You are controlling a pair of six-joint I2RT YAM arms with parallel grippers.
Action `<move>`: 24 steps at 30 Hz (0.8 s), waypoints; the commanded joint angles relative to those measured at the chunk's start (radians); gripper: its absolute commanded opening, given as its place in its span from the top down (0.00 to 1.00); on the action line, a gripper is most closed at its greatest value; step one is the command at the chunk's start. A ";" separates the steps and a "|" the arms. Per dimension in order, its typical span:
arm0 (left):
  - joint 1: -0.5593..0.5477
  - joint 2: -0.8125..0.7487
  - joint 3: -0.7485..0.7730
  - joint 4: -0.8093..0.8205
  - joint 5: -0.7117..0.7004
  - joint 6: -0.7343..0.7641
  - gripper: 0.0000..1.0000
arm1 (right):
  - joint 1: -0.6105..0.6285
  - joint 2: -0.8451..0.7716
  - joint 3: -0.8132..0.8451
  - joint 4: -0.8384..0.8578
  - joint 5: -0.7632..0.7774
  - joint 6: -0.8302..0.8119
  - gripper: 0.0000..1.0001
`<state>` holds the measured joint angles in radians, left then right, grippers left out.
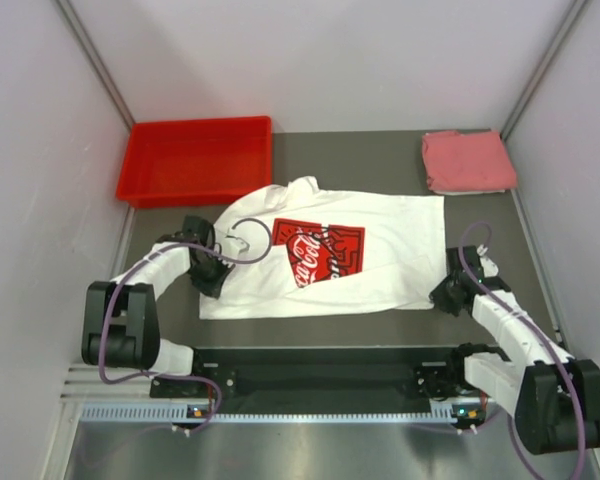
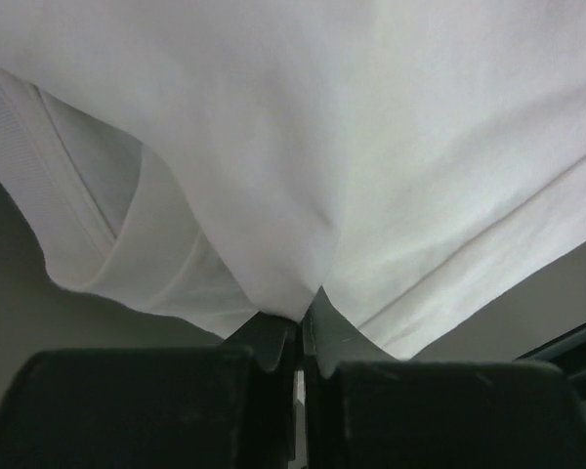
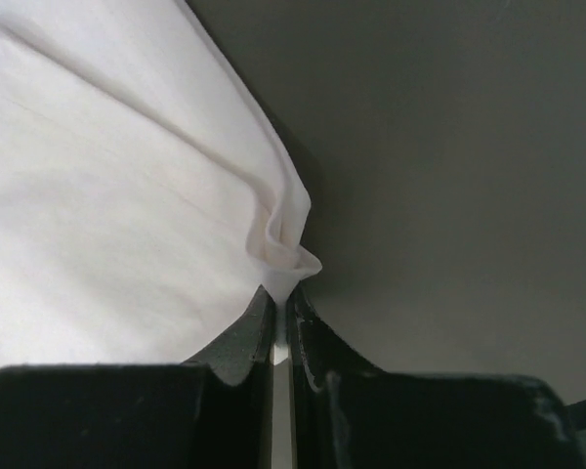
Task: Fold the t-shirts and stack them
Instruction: Fold the tshirt
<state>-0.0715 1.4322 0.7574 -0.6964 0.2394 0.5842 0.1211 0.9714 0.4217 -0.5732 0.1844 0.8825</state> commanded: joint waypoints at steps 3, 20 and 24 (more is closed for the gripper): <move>0.001 -0.046 -0.013 -0.133 -0.031 0.103 1.00 | -0.113 0.027 -0.014 -0.131 -0.180 -0.100 1.00; 0.002 0.069 0.540 -0.096 0.061 -0.072 0.03 | -0.181 0.130 0.359 0.205 -0.149 -0.494 0.44; -0.049 0.195 0.667 0.081 0.052 -0.248 0.26 | -0.181 0.358 0.521 0.263 -0.129 -0.580 0.43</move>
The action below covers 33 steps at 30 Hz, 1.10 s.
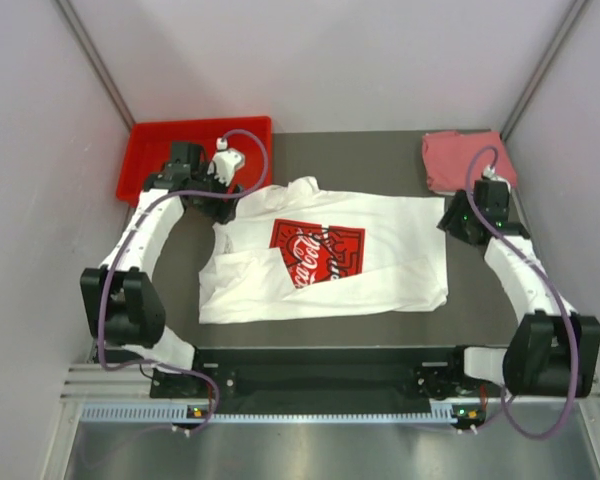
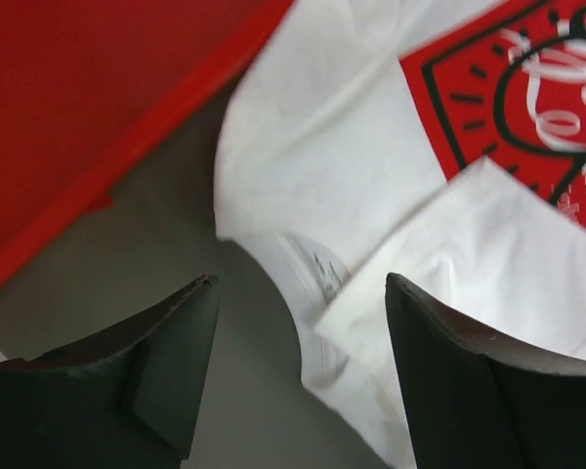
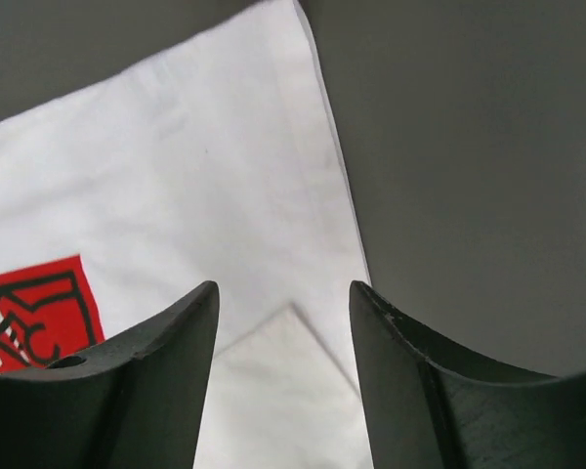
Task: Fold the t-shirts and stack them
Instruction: Fold the tshirt
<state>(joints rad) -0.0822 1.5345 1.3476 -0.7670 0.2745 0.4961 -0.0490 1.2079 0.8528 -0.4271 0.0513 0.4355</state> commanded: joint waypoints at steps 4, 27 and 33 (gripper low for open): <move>-0.097 0.206 0.177 0.239 -0.081 -0.202 0.22 | -0.011 0.289 0.190 0.195 0.041 -0.172 0.43; -0.177 0.521 0.363 0.356 -0.107 -0.257 0.85 | -0.029 0.716 0.416 0.361 0.036 -0.175 0.43; -0.177 0.480 0.344 0.359 -0.047 -0.245 0.71 | -0.032 0.751 0.450 0.347 0.005 -0.170 0.45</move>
<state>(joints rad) -0.2630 2.0701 1.6814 -0.4252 0.1734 0.2417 -0.0681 1.9404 1.2495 -0.1040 0.0772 0.2714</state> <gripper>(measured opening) 0.289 0.555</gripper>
